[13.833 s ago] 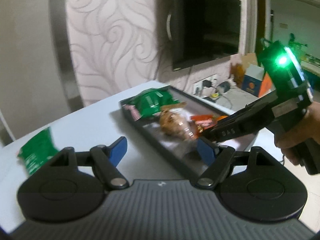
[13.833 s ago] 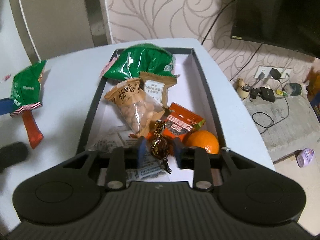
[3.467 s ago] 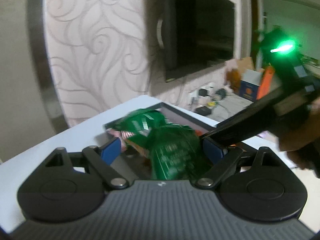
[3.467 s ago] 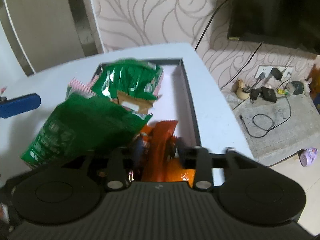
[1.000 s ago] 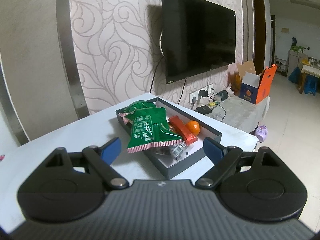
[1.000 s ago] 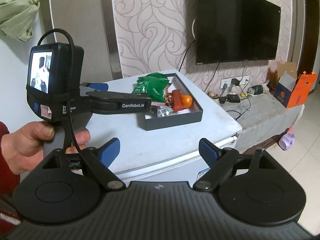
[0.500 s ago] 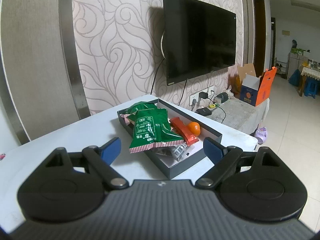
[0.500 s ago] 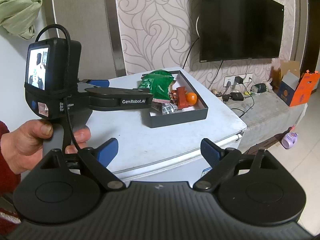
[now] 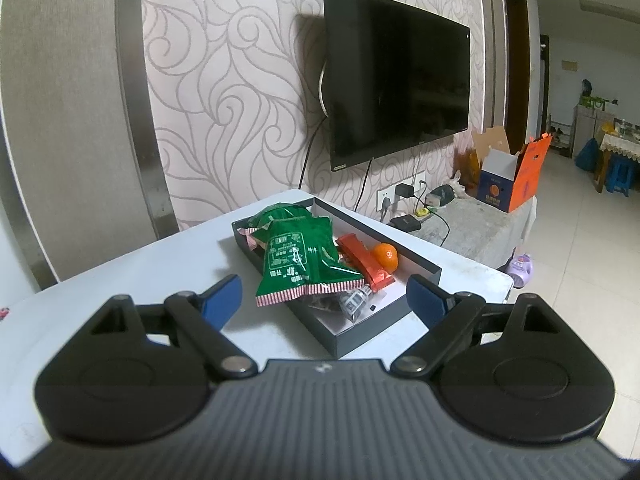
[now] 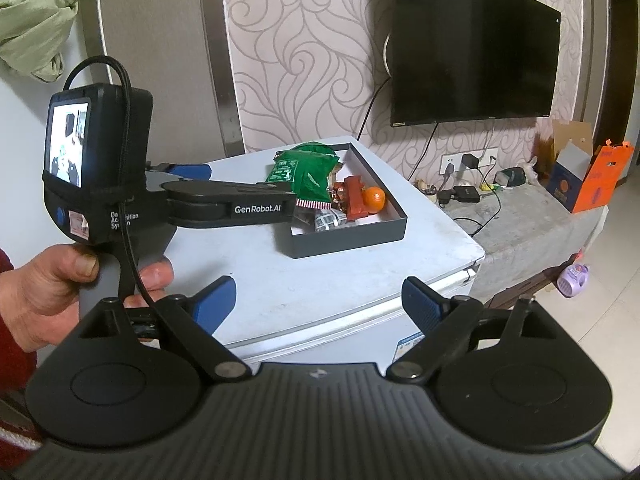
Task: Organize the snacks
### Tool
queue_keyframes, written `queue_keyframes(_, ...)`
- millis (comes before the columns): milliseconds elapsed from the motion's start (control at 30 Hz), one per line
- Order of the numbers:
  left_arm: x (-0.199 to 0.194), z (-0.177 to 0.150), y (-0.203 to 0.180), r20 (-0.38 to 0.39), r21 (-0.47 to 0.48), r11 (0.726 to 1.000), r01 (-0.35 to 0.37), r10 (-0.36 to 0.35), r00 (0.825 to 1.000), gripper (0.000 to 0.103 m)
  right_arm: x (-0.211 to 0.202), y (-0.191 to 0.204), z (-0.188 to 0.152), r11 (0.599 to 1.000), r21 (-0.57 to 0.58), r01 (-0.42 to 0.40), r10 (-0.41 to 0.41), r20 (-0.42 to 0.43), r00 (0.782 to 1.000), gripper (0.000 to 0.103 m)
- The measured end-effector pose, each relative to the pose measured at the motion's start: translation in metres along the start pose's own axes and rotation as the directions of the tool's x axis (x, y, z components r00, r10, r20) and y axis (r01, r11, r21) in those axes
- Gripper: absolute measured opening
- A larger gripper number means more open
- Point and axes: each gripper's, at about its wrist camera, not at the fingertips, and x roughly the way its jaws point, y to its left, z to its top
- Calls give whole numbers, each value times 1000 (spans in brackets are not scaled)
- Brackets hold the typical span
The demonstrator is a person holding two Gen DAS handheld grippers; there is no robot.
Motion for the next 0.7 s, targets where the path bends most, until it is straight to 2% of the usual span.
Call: queue_keyframes(700,2,-3,-3,-4,3,1000,12,-12,1000,90,10,-2,-2,1000,12,-16,16,-25,1000,93)
